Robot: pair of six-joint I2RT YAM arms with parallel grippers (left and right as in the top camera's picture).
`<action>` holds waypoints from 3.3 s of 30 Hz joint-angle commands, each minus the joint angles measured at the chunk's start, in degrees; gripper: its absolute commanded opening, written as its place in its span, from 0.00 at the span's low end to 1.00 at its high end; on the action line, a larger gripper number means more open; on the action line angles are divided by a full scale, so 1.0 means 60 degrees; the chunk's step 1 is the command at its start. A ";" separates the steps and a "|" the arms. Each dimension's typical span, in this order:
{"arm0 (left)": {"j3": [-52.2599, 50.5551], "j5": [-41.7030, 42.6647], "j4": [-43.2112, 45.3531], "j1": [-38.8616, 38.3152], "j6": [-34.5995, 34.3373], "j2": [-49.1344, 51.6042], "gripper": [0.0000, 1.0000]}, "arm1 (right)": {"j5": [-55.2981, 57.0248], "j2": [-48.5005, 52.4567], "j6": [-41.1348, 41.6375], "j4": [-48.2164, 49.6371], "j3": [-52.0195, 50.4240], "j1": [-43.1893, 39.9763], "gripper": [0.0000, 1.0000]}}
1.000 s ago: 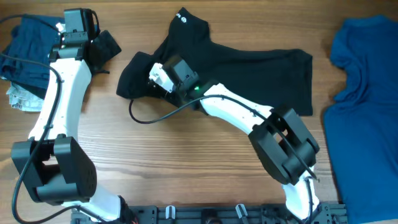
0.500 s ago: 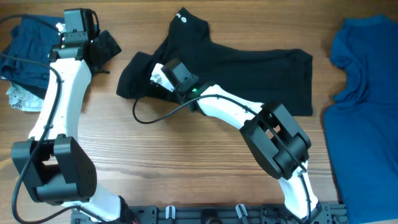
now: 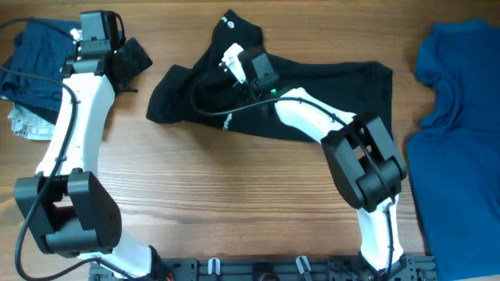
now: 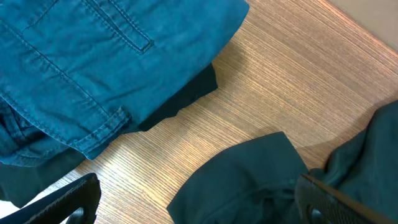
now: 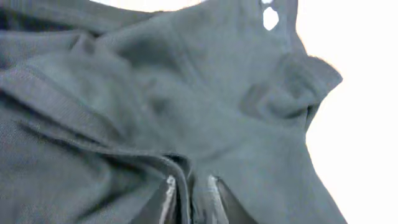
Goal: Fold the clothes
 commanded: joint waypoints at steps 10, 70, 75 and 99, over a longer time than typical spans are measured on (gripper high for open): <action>0.0124 0.0044 0.0000 0.0076 -0.0025 -0.0069 1.00 | 0.1290 -0.1071 0.2000 0.0758 0.0506 -0.0175 0.47; 0.0124 -0.0106 0.5428 -0.1770 0.2164 0.5581 0.07 | -0.1661 -0.2787 0.3126 -0.7238 0.0055 -0.6193 0.45; 0.0127 0.0076 0.6182 -0.1876 0.2160 0.3938 0.33 | -0.1676 -0.2809 0.2983 -0.6637 0.0168 -0.6193 0.48; 0.2586 0.3133 0.8601 -0.1647 0.2124 0.6237 0.75 | -0.1734 -0.0729 0.3730 -0.2426 0.0219 -0.6131 0.61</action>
